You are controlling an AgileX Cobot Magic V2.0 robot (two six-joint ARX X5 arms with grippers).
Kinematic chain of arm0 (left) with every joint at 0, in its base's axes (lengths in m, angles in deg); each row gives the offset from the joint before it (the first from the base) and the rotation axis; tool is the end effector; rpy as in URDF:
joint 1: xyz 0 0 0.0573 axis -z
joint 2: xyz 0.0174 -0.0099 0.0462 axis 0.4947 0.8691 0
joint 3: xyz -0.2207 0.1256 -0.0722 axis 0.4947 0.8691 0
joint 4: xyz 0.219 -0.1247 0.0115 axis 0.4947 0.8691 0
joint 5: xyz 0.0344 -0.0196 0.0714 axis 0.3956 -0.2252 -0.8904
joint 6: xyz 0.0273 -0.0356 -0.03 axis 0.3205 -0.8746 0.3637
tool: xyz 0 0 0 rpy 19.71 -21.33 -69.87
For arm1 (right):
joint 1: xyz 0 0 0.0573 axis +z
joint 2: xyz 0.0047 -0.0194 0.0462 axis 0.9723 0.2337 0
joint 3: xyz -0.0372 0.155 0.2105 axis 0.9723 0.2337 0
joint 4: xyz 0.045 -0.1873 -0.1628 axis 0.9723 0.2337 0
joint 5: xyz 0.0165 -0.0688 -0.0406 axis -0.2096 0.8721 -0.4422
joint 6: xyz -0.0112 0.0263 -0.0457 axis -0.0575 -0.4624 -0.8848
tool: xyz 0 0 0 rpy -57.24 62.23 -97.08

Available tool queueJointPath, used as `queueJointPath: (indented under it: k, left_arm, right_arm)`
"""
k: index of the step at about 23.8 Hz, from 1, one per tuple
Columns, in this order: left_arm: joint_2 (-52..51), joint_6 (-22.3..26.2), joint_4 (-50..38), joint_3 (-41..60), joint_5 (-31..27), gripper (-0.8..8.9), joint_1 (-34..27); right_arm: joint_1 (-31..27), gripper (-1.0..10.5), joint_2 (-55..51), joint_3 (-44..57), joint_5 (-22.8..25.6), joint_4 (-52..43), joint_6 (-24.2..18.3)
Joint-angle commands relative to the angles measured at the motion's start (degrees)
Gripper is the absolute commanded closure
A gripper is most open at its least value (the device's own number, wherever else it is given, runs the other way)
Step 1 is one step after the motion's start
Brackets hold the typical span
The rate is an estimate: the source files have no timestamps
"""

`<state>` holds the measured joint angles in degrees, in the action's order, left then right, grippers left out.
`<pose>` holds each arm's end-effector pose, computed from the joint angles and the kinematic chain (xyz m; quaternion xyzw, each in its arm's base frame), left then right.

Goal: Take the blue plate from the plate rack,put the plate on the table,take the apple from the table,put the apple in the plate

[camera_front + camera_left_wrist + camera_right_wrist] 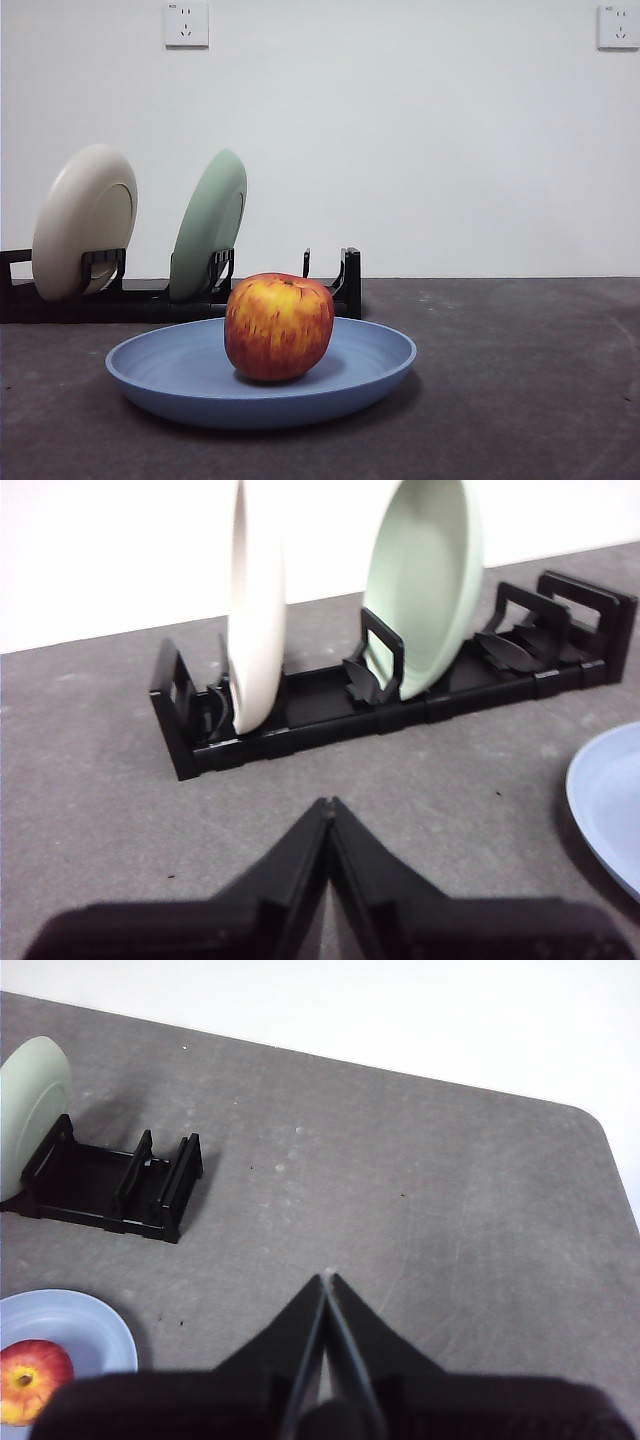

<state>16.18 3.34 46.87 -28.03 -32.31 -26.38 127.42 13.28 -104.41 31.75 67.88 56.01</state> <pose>0.0957 -0.0079 0.1546 0.0509 0.0655 -0.0725 0.9939 0.1031 0.0969 0.4827 -0.1070 0.2494 0.0430 0.9615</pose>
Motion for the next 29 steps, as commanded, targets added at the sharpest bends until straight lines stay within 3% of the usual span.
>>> queueJointPath:
  k: [1,14,17,20,22,23,27,29]
  left_arm:
    - [0.3,-1.1,0.1,0.6,0.2,8.14,-0.2]
    - [5.1,-1.1,0.3,0.6,0.2,8.14,-0.2]
    - [6.2,-1.1,0.3,0.6,0.2,8.14,-0.2]
    - [7.3,-1.1,0.3,0.6,0.2,8.14,-0.2]
    - [8.2,-1.1,0.3,0.6,0.2,8.14,-0.2]
    - [8.7,-1.1,0.4,0.6,0.2,8.14,-0.2]
    - [10.3,-1.1,0.3,0.6,0.2,8.14,-0.2]
    - [11.2,-1.1,0.3,0.5,0.2,8.14,-0.2]
  right_arm:
    - [0.0,9.4,0.0,0.5,0.3,1.2,0.7]
    - [0.0,9.4,0.1,0.5,0.3,1.2,0.7]
    - [-0.1,9.4,0.2,0.5,1.4,0.5,-1.3]
    - [-3.8,9.4,-0.5,1.0,3.8,-0.6,-2.0]
    - [-9.7,9.4,-3.5,4.6,4.0,-5.6,-6.3]
    - [-14.1,9.4,-6.5,8.8,1.1,-10.9,-7.9]
    - [-35.4,9.4,-23.8,37.9,-25.5,-42.9,-13.0]
    - [-43.9,9.4,-32.5,55.3,-27.9,-59.6,-16.5]
